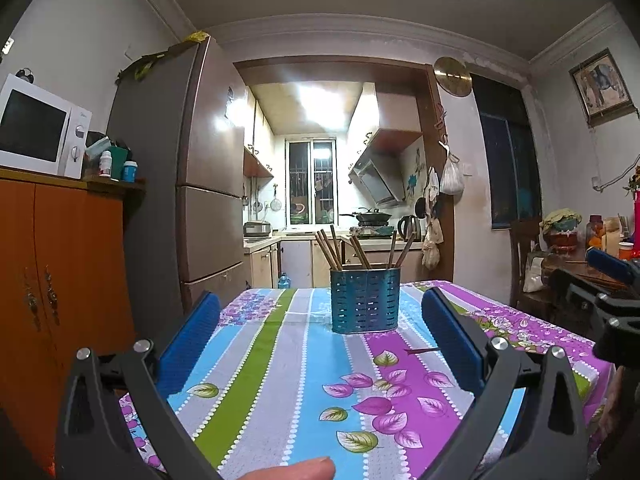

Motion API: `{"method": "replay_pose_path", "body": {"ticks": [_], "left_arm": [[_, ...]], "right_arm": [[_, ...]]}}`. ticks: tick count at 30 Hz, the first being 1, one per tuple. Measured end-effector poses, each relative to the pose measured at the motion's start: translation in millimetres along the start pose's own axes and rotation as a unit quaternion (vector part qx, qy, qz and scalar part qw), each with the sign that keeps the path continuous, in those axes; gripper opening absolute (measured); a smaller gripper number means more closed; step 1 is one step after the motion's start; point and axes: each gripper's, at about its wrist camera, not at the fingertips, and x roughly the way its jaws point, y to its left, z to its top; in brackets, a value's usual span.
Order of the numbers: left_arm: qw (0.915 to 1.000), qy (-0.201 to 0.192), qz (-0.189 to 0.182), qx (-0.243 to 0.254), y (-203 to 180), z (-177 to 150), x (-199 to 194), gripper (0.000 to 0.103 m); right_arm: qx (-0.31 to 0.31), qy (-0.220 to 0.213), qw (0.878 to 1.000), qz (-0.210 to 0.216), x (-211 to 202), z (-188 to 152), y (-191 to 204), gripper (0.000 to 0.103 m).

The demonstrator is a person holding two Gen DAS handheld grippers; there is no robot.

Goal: Organize utensils

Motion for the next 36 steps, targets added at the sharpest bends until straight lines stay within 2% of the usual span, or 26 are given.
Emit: {"method": "replay_pose_path", "body": {"ticks": [9,26,31,36], "left_arm": [[1.0,-0.004,0.006,-0.003,6,3,-5,0.098],[1.0,0.005,-0.005,-0.002,-1,3,3,0.097],[0.9995,0.031,-0.006,0.009,-6,-1,14,0.098],[0.9992,0.038,-0.009,0.013,-7,-4,16,0.098]], "right_arm": [[0.001,-0.007,1.0,-0.004,-2,5,-4,0.098],[0.001,-0.005,1.0,-0.001,-4,3,-6,0.098],[0.002,-0.007,1.0,-0.003,-6,4,-9,0.098],[0.0,-0.007,1.0,-0.005,-6,4,-9,0.098]]}}
